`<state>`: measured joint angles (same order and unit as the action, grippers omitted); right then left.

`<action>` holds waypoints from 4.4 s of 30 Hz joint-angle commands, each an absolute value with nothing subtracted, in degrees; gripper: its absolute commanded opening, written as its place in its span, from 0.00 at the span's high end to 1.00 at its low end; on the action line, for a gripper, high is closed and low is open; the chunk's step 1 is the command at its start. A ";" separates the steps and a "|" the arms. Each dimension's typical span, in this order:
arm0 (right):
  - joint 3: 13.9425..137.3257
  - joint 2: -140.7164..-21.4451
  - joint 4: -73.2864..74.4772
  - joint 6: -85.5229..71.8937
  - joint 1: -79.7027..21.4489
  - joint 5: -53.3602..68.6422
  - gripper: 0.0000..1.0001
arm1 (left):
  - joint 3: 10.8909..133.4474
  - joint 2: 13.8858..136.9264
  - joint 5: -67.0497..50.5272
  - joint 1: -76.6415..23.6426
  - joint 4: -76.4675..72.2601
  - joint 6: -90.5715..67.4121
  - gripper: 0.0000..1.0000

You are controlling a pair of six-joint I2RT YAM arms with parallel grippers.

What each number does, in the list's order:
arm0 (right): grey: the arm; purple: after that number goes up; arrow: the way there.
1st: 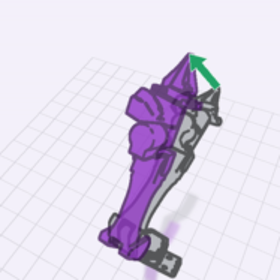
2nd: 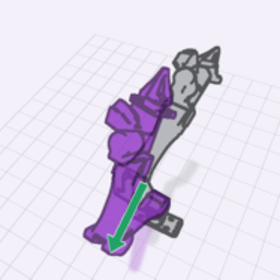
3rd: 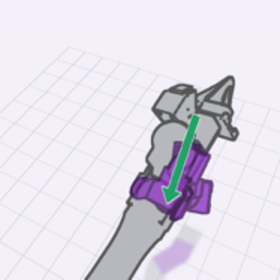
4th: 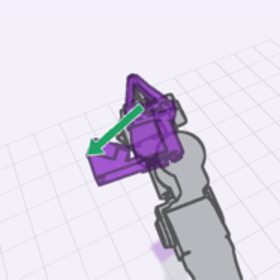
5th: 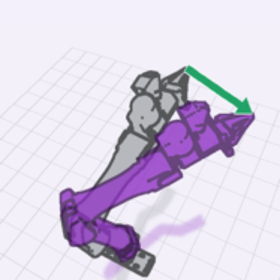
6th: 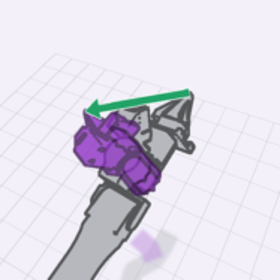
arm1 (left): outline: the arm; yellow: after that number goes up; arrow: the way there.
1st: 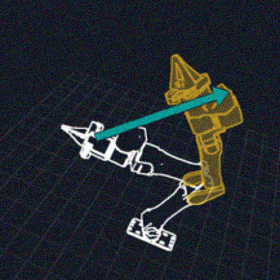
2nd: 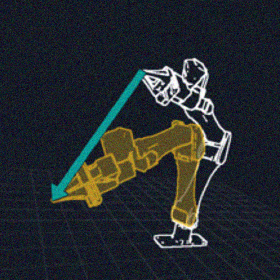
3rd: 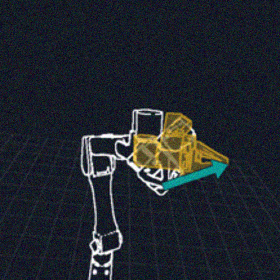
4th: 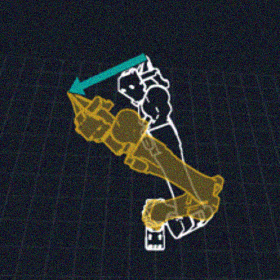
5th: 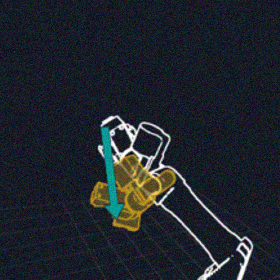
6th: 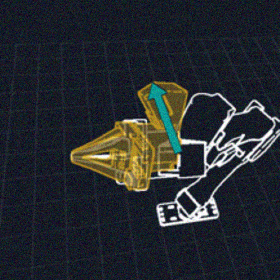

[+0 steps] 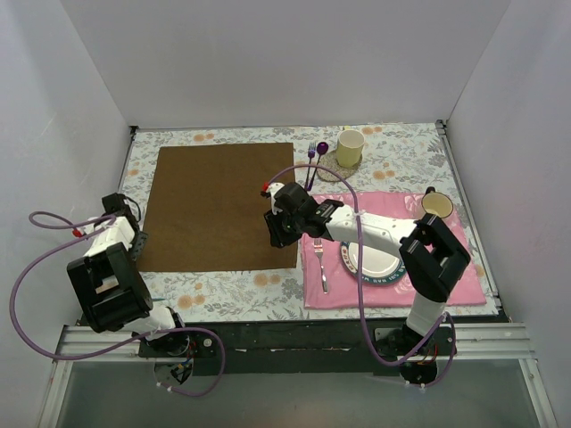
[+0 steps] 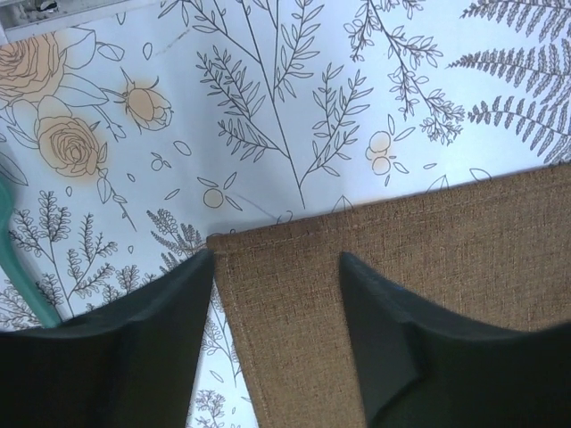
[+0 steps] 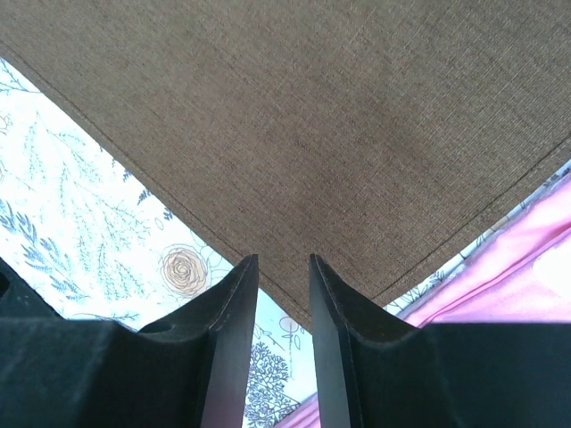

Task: Fold the napkin, place the utensils inside, and roll it up
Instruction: Flatten the napkin out, then fold the napkin

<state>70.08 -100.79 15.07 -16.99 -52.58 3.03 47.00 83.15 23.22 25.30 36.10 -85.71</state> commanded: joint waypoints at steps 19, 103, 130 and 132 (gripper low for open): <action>66.18 -96.68 11.51 -18.37 -52.47 3.52 0.62 | 43.60 88.06 27.42 25.66 33.93 -87.45 0.47; 59.06 -79.19 17.40 -21.71 -33.66 7.12 0.62 | 93.86 124.97 -9.23 -16.70 -0.35 -74.44 1.00; 55.55 -79.72 15.21 -22.41 -33.57 7.74 0.62 | 108.01 135.61 -8.70 -18.46 1.58 -73.74 1.00; 55.55 -79.80 15.21 -22.41 -33.57 7.73 0.62 | 109.50 136.14 -8.44 -18.54 1.93 -74.18 1.00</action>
<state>55.37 -80.49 16.75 -22.35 -33.76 7.68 105.41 135.72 -8.95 -18.39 1.69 -73.89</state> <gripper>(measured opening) 0.378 0.031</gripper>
